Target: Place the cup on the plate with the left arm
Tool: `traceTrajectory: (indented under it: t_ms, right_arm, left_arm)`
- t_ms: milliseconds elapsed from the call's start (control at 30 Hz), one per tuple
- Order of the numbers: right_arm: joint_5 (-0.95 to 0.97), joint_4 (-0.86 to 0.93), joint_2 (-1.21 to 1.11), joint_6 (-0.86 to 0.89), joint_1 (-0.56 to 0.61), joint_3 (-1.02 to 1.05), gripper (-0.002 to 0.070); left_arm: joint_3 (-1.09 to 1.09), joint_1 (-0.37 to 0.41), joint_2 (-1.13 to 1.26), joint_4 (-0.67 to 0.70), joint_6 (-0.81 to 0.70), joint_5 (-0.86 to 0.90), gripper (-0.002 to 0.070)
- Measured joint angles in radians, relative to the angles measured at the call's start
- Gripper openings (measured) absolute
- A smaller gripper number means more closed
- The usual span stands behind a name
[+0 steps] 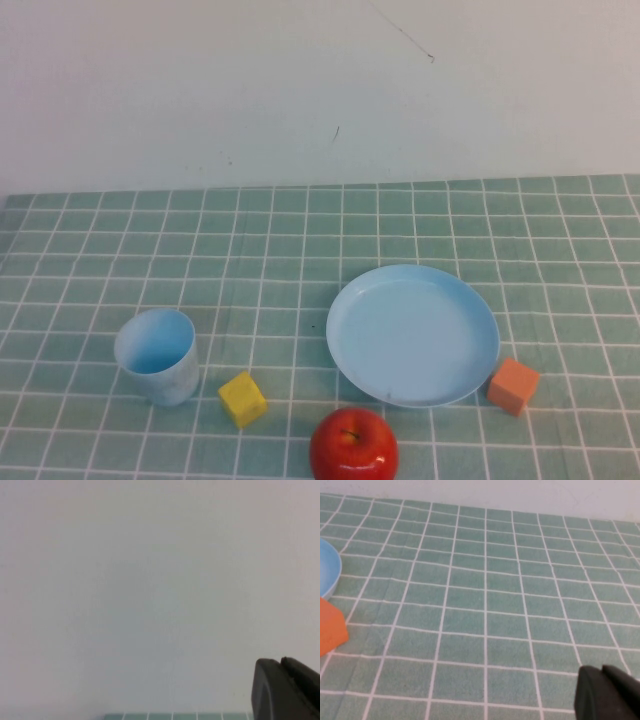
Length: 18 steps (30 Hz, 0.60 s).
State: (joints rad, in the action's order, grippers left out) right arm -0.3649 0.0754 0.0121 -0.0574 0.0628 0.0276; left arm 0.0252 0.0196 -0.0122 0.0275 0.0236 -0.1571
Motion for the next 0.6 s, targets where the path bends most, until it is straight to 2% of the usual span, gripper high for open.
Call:
traceTrajectory:
  t_ms: [233,367,433,500,600]
  right_arm:
    - [0.000,0.000,0.000,0.006,0.000,0.000,-0.0002]
    - [0.000,0.000,0.000,0.006,0.000,0.000,-0.0002]
    - [0.000,0.000,0.000,0.006,0.000,0.000,-0.0002]
    - [0.000,0.000,0.000,0.006,0.000,0.000,-0.0002]
    - [0.000,0.000,0.000,0.006,0.000,0.000,-0.0002]
  left_arm:
    - [0.000,0.000,0.000,0.000,0.011,-0.197,-0.0003]
    - [0.000,0.000,0.000,0.077,0.018,-0.257,-0.0003]
    - [-0.025,0.000,0.000,0.133,0.036,-0.209,-0.0003]
    - [-0.092,0.000,0.000,0.186,0.041,-0.085,-0.0003]
    - [-0.225,0.000,0.024,0.215,-0.006,0.060,-0.0003]
